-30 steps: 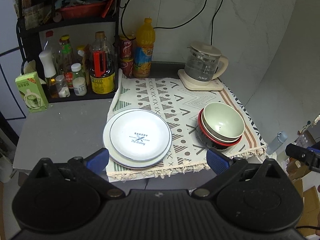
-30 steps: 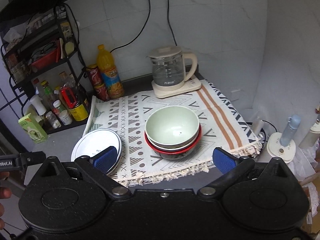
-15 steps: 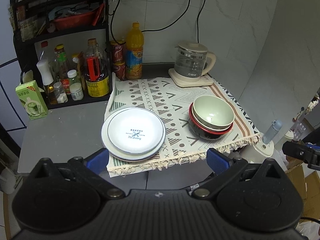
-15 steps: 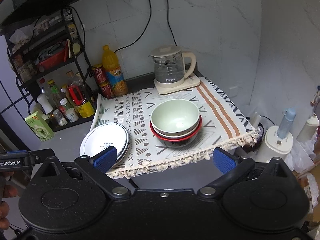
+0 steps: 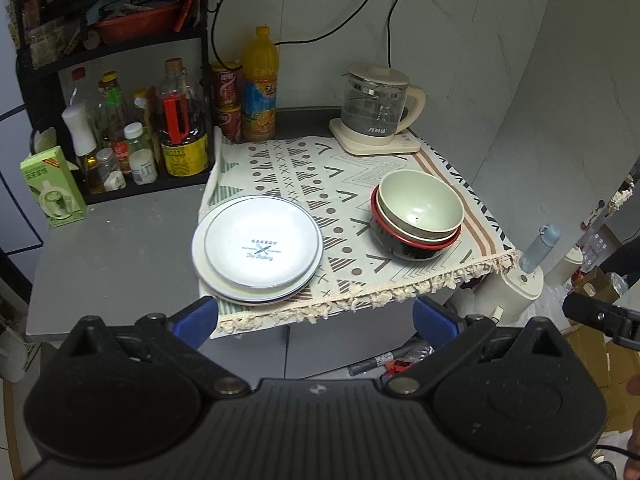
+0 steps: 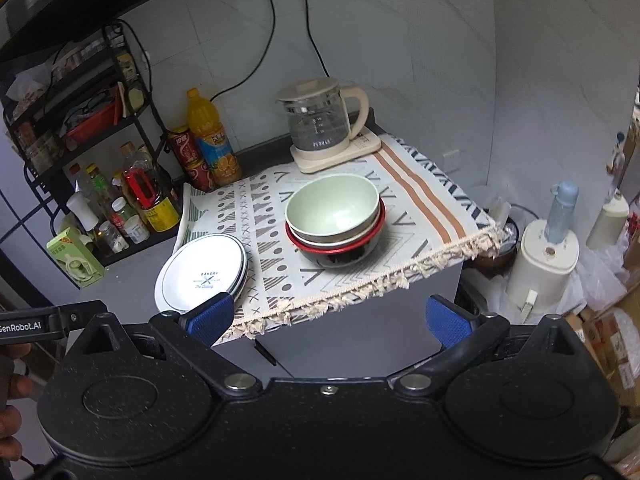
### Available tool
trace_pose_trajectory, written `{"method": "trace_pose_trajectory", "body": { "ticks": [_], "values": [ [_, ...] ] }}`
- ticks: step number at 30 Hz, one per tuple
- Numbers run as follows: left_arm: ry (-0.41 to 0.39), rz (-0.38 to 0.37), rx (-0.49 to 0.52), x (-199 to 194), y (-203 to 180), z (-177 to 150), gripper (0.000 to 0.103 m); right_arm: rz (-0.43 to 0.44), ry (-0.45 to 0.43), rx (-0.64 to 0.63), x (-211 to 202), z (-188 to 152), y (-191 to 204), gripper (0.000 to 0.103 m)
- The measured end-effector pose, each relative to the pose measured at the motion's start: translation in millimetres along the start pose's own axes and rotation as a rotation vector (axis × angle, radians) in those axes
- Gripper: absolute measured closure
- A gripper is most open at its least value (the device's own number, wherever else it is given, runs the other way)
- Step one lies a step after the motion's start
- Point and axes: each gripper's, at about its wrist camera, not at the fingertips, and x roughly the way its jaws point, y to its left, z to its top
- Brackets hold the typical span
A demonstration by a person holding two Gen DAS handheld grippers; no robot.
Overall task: Organize plates and bowls
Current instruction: 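Grasp the rim of the red bowl stack with both tools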
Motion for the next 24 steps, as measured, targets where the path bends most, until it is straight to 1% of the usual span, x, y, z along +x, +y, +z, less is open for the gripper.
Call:
{"method": "trace_pose_trajectory", "body": {
  "ticks": [3, 7, 8, 12, 14, 15, 17, 20, 24],
  "values": [
    [-0.012, 0.001, 0.065, 12.3, -11.6, 9.7, 0.001, 0.01, -0.003, 0.032, 5.7, -0.4, -5.7, 0.001],
    [0.011, -0.026, 0.058, 38.9, -20.2, 25.7, 0.001, 0.01, -0.012, 0.068, 17.3, 4.8, -16.1, 0.003],
    [0.013, -0.029, 0.066, 45.8, -22.6, 29.5, 0.001, 0.014, -0.012, 0.08, 21.3, 6.5, -19.2, 0.006],
    [0.014, -0.046, 0.106, 76.8, -31.3, 48.6, 0.001, 0.023, 0.002, 0.151, 44.1, 15.6, -33.2, 0.011],
    [0.042, -0.038, 0.094, 96.9, -33.9, 59.2, 0.002, 0.02, 0.003, 0.175, 56.7, 21.2, -38.4, 0.014],
    [0.06, -0.046, 0.086, 106.8, -34.8, 64.3, 0.003, 0.018, 0.007, 0.185, 63.7, 24.3, -40.8, 0.015],
    [0.086, -0.076, 0.083, 126.0, -37.2, 73.4, 0.003, 0.022, 0.013, 0.207, 77.1, 30.0, -46.3, 0.016],
    [0.113, -0.1, 0.095, 154.9, -42.6, 87.1, 0.004, 0.043, 0.018, 0.25, 99.7, 38.5, -53.3, 0.018],
    [0.153, -0.151, 0.071, 194.8, -46.4, 103.8, 0.008, 0.046, 0.04, 0.294, 134.1, 50.7, -59.7, 0.021]
  ]
}}
